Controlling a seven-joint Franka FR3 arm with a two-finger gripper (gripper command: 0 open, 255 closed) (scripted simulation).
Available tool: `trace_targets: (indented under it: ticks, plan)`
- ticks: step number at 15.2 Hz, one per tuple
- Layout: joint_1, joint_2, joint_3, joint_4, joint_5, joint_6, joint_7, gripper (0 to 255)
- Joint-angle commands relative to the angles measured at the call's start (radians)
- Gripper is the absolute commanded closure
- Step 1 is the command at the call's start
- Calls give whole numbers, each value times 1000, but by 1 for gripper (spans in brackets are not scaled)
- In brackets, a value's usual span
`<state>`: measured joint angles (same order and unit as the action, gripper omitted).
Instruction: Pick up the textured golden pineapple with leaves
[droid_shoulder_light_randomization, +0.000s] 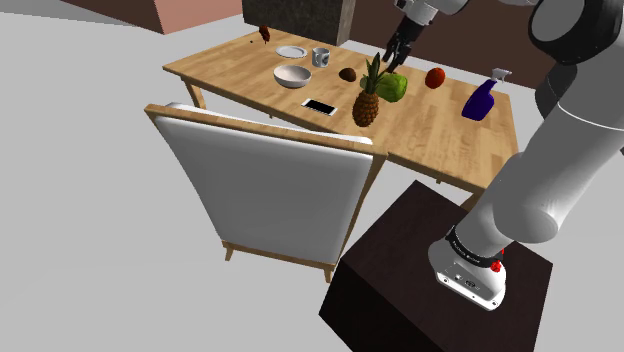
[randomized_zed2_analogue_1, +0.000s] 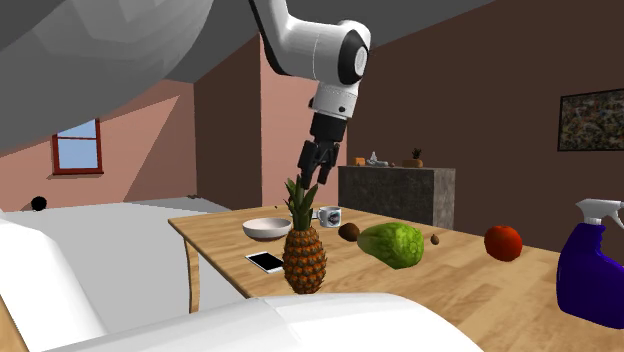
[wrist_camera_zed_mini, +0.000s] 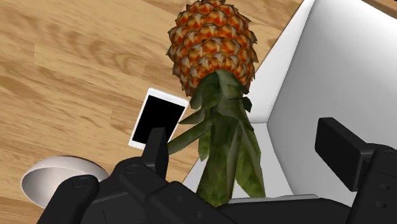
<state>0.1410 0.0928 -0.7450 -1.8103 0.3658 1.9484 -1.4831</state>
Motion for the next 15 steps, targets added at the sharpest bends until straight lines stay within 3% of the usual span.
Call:
trace_targets:
  ticks: [1,4,5,15]
  plan:
    - [-2,7,0,-18,9,21,-13,0]
    - [-2,12,1,-34,16,40,-21,0]
    - [-3,17,1,-31,19,39,-23,255]
    - [-2,9,1,-24,11,28,-16,255]
